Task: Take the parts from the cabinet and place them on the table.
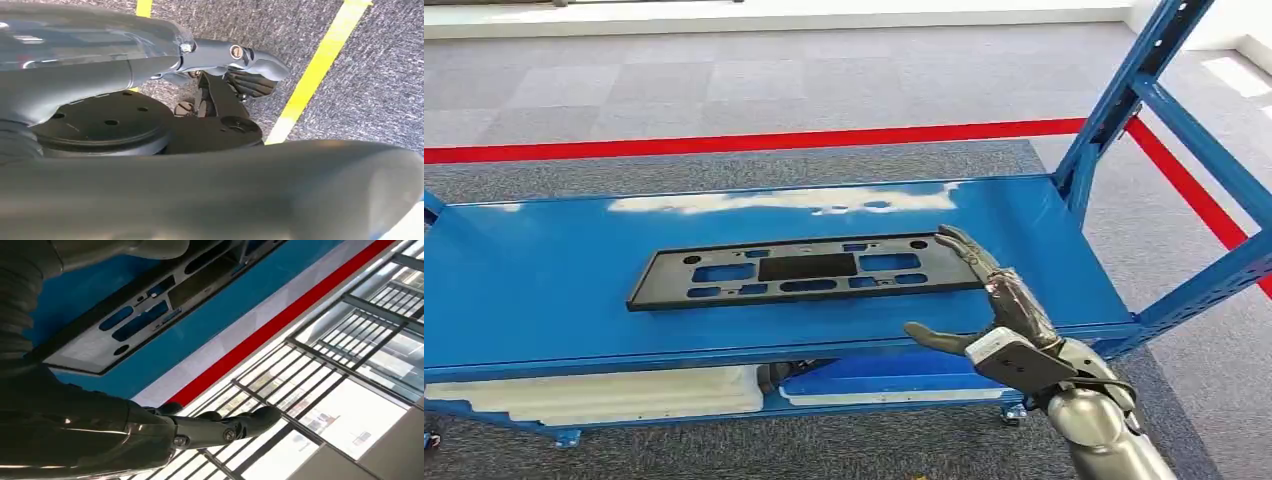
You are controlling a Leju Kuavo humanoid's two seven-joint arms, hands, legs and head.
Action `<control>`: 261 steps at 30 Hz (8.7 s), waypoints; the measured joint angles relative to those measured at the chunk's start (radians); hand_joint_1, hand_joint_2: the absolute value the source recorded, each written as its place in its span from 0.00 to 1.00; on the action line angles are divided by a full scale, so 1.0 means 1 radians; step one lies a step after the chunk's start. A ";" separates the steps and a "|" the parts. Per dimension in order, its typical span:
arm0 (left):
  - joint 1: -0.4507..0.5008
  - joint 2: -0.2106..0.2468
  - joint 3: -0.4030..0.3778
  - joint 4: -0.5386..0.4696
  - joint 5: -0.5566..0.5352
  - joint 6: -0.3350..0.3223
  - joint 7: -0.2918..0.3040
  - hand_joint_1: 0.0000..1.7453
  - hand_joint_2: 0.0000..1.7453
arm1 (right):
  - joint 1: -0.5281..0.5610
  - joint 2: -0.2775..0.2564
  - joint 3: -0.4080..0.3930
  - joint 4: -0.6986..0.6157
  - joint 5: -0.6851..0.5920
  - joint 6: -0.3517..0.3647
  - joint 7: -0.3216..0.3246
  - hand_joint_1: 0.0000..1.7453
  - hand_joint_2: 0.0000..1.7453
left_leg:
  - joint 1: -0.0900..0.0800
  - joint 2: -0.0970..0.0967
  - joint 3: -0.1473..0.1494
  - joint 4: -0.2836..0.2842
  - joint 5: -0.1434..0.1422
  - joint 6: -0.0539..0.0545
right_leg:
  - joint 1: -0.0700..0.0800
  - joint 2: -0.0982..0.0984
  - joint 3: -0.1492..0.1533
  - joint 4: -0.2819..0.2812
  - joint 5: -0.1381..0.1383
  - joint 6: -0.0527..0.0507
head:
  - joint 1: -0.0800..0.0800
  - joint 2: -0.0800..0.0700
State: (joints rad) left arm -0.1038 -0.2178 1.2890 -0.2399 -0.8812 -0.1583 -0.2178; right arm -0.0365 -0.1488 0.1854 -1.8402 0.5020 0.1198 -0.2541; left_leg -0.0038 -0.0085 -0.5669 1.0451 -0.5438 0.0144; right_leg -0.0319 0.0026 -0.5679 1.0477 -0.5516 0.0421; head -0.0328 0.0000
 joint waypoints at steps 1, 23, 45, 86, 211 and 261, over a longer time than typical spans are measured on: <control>0.000 0.000 0.000 0.000 0.000 0.000 0.000 0.00 0.00 | 0.000 0.000 0.000 0.000 0.000 0.000 0.000 0.00 1.00 | 0.000 0.000 0.000 0.000 0.000 0.000 | 0.000 0.000 0.000 0.000 0.000 0.000 | 0.000 0.000; 0.000 0.000 0.000 0.000 0.000 0.000 0.000 0.00 0.00 | 0.000 0.000 0.000 0.000 0.000 0.000 0.000 0.00 1.00 | 0.000 0.000 0.000 0.000 0.000 0.000 | 0.000 0.000 0.000 0.000 0.000 0.000 | 0.000 0.000; 0.000 0.000 0.000 0.000 0.000 0.000 0.000 0.00 0.00 | 0.000 0.000 0.000 0.000 0.000 0.000 0.000 0.00 1.00 | 0.000 0.000 0.000 0.000 0.000 0.000 | 0.000 0.000 0.000 0.000 0.000 0.000 | 0.000 0.000; 0.000 0.000 0.000 0.000 0.000 0.000 0.000 0.00 0.00 | 0.000 0.000 0.000 0.000 0.000 0.000 0.000 0.00 1.00 | 0.000 0.000 0.000 0.000 0.000 0.000 | 0.000 0.000 0.000 0.000 0.000 0.000 | 0.000 0.000; 0.000 0.000 0.000 0.000 0.000 0.000 0.000 0.00 0.00 | 0.000 0.000 0.000 0.000 0.000 0.000 0.000 0.00 1.00 | 0.000 0.000 0.000 0.000 0.000 0.000 | 0.000 0.000 0.000 0.000 0.000 0.000 | 0.000 0.000; 0.000 0.000 0.000 0.000 0.000 0.000 0.000 0.00 0.00 | 0.000 0.000 0.000 0.000 0.000 0.000 0.000 0.00 1.00 | 0.000 0.000 0.000 0.000 0.000 0.000 | 0.000 0.000 0.000 0.000 0.000 0.000 | 0.000 0.000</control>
State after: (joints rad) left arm -0.1039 -0.2178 1.2890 -0.2399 -0.8812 -0.1583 -0.2182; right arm -0.0366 -0.1488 0.1854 -1.8402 0.5020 0.1198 -0.2541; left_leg -0.0038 -0.0085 -0.5669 1.0451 -0.5438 0.0143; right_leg -0.0319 0.0026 -0.5679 1.0477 -0.5516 0.0421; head -0.0328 -0.0004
